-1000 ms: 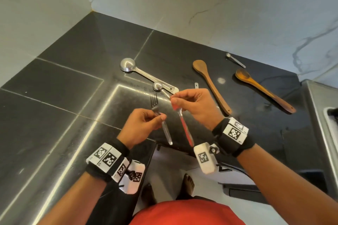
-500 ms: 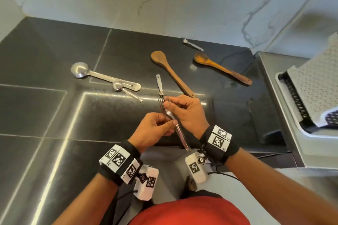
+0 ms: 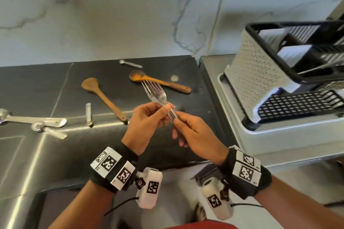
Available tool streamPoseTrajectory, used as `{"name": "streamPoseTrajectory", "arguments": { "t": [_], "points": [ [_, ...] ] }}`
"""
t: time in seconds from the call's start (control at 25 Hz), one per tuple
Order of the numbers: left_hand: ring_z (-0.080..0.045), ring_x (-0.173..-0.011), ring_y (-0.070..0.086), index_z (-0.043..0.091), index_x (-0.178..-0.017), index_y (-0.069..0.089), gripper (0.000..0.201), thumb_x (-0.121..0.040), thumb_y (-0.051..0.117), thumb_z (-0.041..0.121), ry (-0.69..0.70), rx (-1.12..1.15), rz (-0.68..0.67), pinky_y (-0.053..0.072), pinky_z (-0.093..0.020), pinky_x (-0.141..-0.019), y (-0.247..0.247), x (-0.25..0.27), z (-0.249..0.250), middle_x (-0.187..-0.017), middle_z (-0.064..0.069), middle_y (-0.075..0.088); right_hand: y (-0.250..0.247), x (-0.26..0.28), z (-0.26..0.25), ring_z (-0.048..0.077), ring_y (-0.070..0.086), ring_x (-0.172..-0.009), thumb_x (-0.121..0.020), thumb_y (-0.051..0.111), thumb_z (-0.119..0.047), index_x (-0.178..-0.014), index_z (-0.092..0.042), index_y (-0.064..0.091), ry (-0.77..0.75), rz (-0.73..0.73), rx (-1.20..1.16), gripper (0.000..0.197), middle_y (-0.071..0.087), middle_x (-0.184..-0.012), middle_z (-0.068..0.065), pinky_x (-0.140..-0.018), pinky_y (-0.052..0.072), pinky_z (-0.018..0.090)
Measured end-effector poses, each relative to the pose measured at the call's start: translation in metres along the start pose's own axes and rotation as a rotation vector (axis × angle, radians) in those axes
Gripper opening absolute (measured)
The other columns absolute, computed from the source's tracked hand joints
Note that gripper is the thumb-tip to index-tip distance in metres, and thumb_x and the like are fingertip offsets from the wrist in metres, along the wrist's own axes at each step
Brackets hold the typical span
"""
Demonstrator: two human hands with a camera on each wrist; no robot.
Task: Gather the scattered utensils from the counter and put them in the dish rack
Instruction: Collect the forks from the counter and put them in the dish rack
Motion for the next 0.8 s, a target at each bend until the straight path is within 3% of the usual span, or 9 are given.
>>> {"name": "streamPoseTrajectory", "arguments": {
  "t": [0.12,0.24,0.28,0.36,0.48,0.56,0.64,0.8],
  "points": [
    [-0.022,-0.08,0.057,0.009,-0.092,0.077,0.017,-0.083,0.067,0.021,0.041,0.043,-0.077,0.051,-0.023,-0.07,0.082,-0.031,0.012,-0.089,-0.013,0.07,-0.084,0.008,-0.006,0.004,0.048,-0.053,-0.106,0.043,-0.022,-0.095,-0.024,0.067,-0.061,0.163,0.118,0.026,0.056,-0.062,-0.007,-0.054,0.04,0.023],
    [-0.02,-0.078,0.055,0.016,-0.087,0.079,0.015,-0.086,0.073,0.03,0.094,0.012,-0.142,0.047,-0.025,-0.069,0.149,-0.064,0.033,-0.088,-0.015,0.065,-0.169,0.015,-0.028,0.009,0.059,-0.066,-0.105,0.043,-0.03,-0.102,-0.032,0.063,-0.117,0.241,0.366,0.021,0.065,-0.074,-0.004,-0.063,0.049,0.032],
    [-0.017,-0.078,0.057,0.019,-0.085,0.078,0.017,-0.085,0.072,0.034,0.125,-0.016,-0.156,0.048,-0.024,-0.068,0.163,-0.072,0.039,-0.088,-0.012,0.067,-0.192,0.017,-0.037,0.007,0.058,-0.065,-0.105,0.042,-0.031,-0.105,-0.031,0.063,-0.122,0.244,0.478,0.02,0.063,-0.074,-0.004,-0.062,0.047,0.026],
    [-0.012,-0.082,0.063,0.022,-0.093,0.076,0.019,-0.087,0.068,0.038,0.178,-0.121,-0.2,0.051,-0.023,-0.07,0.196,-0.094,0.049,-0.089,-0.003,0.071,-0.248,0.022,-0.057,0.003,0.053,-0.059,-0.105,0.04,-0.033,-0.109,-0.029,0.061,-0.11,0.275,0.721,0.022,0.059,-0.075,-0.007,-0.054,0.036,0.016],
    [-0.004,-0.095,0.067,0.024,-0.109,0.073,0.025,-0.089,0.067,0.037,0.246,-0.365,-0.271,0.054,-0.023,-0.08,0.233,-0.13,0.048,-0.103,0.004,0.075,-0.335,0.018,-0.078,0.005,0.053,-0.065,-0.105,0.039,-0.033,-0.113,-0.027,0.062,-0.06,0.341,0.949,0.026,0.058,-0.076,-0.01,-0.057,0.036,0.021],
    [-0.001,-0.107,0.063,0.029,-0.114,0.069,0.029,-0.086,0.071,0.037,0.303,-0.548,-0.269,0.05,-0.022,-0.09,0.248,-0.155,0.039,-0.115,0.01,0.069,-0.388,0.007,-0.076,0.014,0.06,-0.074,-0.104,0.037,-0.037,-0.115,-0.026,0.064,-0.008,0.254,1.042,0.031,0.065,-0.082,-0.007,-0.066,0.047,0.03],
    [0.001,-0.113,0.056,0.031,-0.118,0.065,0.033,-0.086,0.072,0.037,0.313,-0.655,-0.25,0.046,-0.021,-0.094,0.256,-0.177,0.029,-0.12,0.013,0.061,-0.431,-0.009,-0.067,0.024,0.064,-0.086,-0.102,0.037,-0.041,-0.117,-0.024,0.065,0.051,0.162,1.157,0.036,0.071,-0.096,0.002,-0.08,0.052,0.043],
    [-0.004,-0.094,0.06,0.03,-0.111,0.064,0.027,-0.086,0.072,0.034,0.331,-0.704,-0.26,0.044,-0.012,-0.078,0.262,-0.213,0.016,-0.097,0.013,0.059,-0.469,-0.046,-0.052,0.022,0.062,-0.083,-0.102,0.045,-0.036,-0.114,-0.029,0.066,0.193,-0.024,1.228,0.025,0.069,-0.094,-0.001,-0.082,0.05,0.046]
  ]
}}
Point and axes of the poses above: each hand's wrist, its own x-axis away from the middle knuckle, its own y-axis out of the palm, z = x × y, the point moved 1 cm from there along -x, towards the middle knuckle
